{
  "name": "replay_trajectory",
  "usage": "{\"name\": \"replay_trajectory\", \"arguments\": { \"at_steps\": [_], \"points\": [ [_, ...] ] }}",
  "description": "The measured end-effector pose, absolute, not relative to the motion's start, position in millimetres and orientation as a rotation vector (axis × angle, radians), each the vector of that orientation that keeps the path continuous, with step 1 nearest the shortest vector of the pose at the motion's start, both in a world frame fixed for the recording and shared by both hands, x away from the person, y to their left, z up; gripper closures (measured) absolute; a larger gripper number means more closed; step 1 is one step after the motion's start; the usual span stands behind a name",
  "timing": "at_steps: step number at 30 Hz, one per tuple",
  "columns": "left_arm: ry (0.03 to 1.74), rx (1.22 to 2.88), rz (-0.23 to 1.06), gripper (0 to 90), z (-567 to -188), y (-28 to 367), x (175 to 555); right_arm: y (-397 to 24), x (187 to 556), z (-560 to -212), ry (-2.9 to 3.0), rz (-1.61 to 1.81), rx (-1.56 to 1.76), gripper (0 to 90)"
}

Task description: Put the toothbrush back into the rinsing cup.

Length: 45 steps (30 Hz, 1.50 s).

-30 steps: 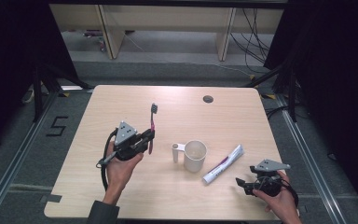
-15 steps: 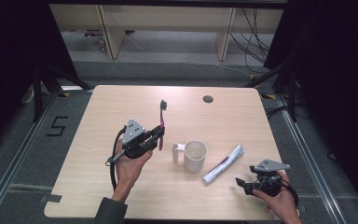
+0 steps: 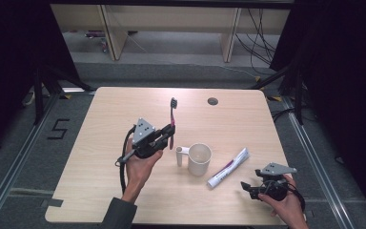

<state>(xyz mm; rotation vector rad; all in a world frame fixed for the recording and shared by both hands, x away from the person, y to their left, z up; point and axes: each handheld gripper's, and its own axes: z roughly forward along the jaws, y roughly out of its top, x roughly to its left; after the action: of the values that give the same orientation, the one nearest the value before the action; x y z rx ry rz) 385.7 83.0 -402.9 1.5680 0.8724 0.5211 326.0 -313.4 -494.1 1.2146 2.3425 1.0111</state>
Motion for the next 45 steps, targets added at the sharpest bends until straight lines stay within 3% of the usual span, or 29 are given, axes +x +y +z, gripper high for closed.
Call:
{"name": "replay_trajectory", "arguments": {
  "at_steps": [16, 45],
  "points": [
    [0.857, 1.570, 0.495, 82.9, -409.0, 63.6, 392.3, -313.3, 326.3, -494.4, 2.342, 1.010, 1.193, 22.7],
    [0.882, 1.633, 0.460, 82.5, -446.3, 66.2, 386.7, -313.6, 327.3, -494.4, 2.344, 1.002, 1.165, 22.6]
  ]
}}
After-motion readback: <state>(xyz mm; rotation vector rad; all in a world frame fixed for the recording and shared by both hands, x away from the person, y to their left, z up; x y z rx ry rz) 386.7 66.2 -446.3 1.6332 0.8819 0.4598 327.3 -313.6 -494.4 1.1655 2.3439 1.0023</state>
